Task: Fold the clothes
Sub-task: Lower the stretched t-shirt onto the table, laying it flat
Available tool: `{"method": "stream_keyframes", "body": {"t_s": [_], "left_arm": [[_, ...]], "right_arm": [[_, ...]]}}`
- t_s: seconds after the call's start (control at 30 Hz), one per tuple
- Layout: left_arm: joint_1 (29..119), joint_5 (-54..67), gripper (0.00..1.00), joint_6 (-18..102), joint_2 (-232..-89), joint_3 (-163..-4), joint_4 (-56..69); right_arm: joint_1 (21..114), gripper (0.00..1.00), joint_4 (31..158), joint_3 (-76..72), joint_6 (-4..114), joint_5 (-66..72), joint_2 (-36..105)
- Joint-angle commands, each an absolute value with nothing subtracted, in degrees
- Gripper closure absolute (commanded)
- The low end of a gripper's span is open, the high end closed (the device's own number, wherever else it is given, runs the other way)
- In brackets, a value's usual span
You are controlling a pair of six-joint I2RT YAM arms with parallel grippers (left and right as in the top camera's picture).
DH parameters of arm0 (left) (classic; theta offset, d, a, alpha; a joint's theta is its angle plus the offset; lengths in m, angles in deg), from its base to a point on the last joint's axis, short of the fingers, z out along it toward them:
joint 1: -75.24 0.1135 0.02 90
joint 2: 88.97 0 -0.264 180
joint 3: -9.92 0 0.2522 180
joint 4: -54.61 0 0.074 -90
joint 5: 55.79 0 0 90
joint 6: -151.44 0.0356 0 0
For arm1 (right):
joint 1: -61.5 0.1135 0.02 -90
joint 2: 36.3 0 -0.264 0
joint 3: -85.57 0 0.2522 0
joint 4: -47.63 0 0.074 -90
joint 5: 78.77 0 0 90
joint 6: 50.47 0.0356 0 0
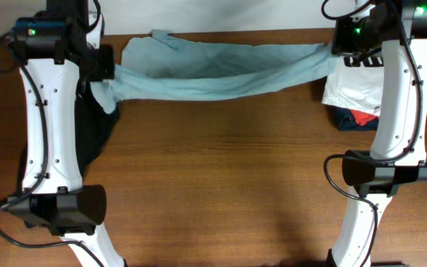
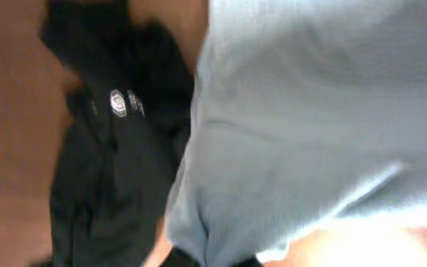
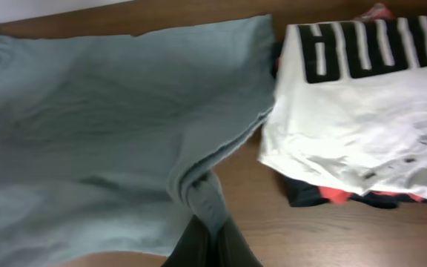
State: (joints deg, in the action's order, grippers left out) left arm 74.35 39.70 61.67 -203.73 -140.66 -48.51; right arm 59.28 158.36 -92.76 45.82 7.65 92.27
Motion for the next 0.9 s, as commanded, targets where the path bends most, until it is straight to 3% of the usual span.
{"method": "stream_keyframes", "body": {"t_s": [0.0,0.23,0.53,0.87], "left_arm": [[74.51,38.06,1.00,60.97,-203.41,-140.81,-53.39],[74.51,38.02,1.00,60.62,-203.19,-139.67,-55.86],[74.27,36.75,1.00,59.48,-200.94,-139.04,-55.88],[74.29,36.99,1.00,56.27,-190.84,-121.31,-55.83]], "right_arm": [[58.91,0.96,158.73,-93.29,45.36,2.71,91.46],[58.78,0.96,158.73,-85.13,44.22,11.26,87.18],[58.88,0.96,158.73,-80.08,42.95,10.30,81.91],[58.82,0.96,158.71,-51.60,44.72,10.63,64.62]]}}
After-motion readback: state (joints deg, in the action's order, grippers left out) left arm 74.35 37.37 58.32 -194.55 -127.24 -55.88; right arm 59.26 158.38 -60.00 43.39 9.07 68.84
